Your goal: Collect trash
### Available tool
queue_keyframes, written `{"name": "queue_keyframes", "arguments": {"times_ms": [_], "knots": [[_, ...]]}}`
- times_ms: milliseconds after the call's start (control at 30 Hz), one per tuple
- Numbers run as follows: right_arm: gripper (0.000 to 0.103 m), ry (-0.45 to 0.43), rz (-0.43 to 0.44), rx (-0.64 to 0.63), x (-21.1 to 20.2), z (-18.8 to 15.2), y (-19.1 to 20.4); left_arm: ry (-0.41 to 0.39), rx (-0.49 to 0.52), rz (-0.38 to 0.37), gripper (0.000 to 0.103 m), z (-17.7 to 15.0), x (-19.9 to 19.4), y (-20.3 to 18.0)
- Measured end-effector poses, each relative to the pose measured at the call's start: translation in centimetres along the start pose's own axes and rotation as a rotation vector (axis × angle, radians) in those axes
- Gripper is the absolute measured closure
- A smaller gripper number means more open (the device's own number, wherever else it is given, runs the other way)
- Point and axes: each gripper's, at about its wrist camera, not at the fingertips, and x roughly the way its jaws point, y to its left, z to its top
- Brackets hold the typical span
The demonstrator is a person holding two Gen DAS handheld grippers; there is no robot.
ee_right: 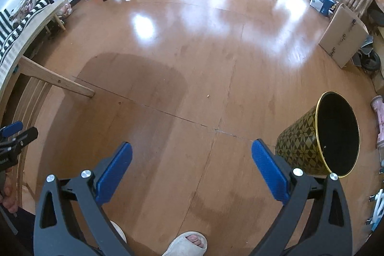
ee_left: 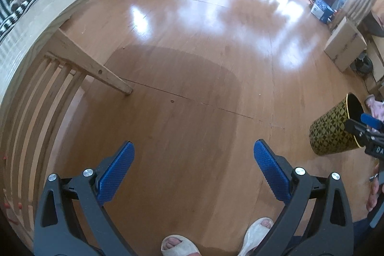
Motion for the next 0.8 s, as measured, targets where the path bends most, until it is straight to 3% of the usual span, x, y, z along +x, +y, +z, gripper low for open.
{"name": "queue_keyframes", "arguments": {"times_ms": [800], "knots": [[0.007,0.018,0.019,-0.006,0.44,-0.12,-0.71,0.021,0.018,0.004,0.006,-0.3,0.78,-0.08]]}}
